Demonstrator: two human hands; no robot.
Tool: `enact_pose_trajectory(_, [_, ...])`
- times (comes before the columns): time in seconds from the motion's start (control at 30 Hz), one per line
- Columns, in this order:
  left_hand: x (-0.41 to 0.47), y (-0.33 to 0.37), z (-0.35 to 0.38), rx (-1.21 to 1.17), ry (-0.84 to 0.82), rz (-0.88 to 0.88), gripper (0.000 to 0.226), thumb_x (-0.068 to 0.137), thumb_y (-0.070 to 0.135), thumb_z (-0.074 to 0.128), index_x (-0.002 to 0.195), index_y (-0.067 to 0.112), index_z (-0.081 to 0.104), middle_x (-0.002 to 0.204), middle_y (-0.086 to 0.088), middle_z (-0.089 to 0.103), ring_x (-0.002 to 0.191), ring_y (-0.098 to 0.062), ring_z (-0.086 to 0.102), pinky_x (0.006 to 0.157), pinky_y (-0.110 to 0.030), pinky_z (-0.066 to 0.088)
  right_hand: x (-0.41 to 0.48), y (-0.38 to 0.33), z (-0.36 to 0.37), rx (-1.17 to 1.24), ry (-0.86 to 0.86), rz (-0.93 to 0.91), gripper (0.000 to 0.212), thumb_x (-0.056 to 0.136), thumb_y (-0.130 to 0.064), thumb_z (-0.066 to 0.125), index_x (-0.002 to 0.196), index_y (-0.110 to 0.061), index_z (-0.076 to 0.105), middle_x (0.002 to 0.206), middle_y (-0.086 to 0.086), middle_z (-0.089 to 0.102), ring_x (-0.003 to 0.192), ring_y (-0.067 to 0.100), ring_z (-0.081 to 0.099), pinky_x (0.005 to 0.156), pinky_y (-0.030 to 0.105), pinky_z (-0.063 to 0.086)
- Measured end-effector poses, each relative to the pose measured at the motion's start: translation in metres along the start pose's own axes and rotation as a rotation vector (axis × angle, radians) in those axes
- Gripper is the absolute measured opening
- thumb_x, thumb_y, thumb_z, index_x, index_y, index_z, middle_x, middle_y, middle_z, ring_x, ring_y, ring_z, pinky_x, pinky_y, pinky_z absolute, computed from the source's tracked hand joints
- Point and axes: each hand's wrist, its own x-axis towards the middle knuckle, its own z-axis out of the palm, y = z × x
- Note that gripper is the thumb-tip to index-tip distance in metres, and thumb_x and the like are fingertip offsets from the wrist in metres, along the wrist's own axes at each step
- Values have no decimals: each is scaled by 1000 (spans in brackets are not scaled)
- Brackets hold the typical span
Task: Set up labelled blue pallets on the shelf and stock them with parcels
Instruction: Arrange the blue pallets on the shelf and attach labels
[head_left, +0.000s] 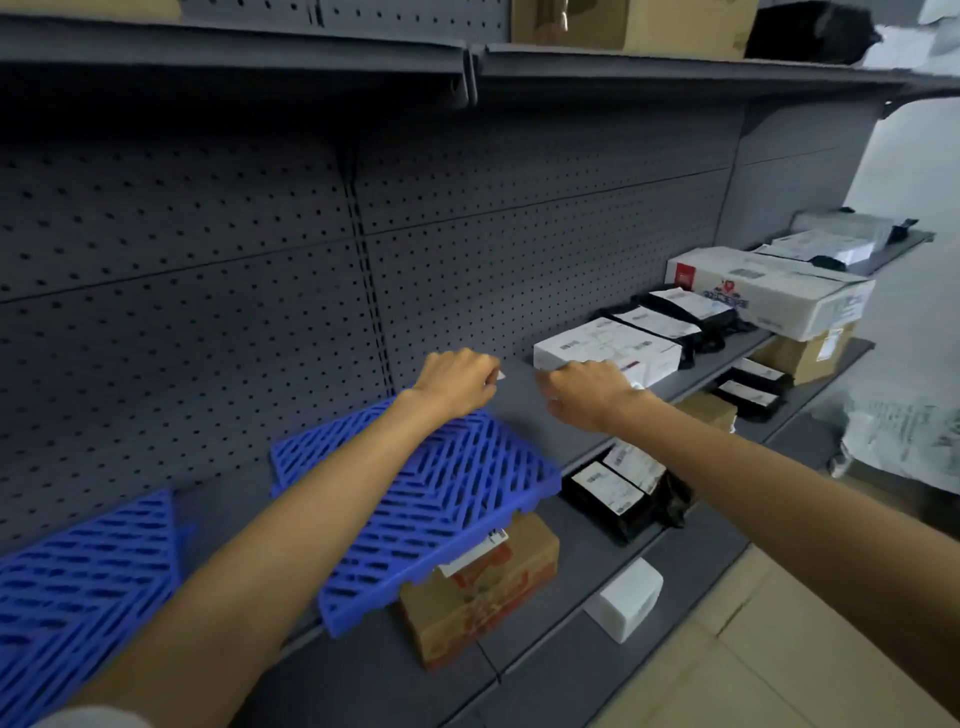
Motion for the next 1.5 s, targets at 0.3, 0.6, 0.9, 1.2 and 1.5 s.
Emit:
enact_pose_trajectory(0.3, [106,-50,50,-17,-132,-94,17,93,22,53,108,21,61,105,-1,65,97,-27,62,70,-33,37,123,33,45,98,-59,-39,27,96,-24,46,121,-16,53,121,12,61,109,33,60,81,36,42])
enact_pose_trajectory(0.6, [129,-72,103,41,-310,-208,30,91,31,61,119,19,59,112,-7,64,102,-28,61,74,-38,39,207,22,84,191,-160,-211,37,96,-26,49,132,-19,52,130,11,58,118,31,57,94,39,45])
enact_pose_trajectory(0.9, [141,-58,119,68,-393,-432,34,94,35,59,120,12,57,119,-11,62,110,-30,60,87,-42,45,244,27,104,234,-172,-421,33,94,-16,50,127,-13,56,125,15,59,114,33,59,90,42,46])
enact_pose_trajectory(1.2, [135,-45,118,-104,-314,-599,35,92,25,61,127,22,58,121,-7,64,113,-31,59,95,-45,48,260,30,114,347,-158,-480,32,86,-23,68,115,-12,62,116,11,63,106,30,62,85,41,49])
enact_pose_trajectory(1.5, [131,-28,114,-215,-204,-662,32,86,25,63,118,26,57,122,-4,59,112,-28,58,91,-48,49,262,37,117,431,-156,-487,36,77,-24,79,105,-16,58,111,9,63,104,31,62,84,41,49])
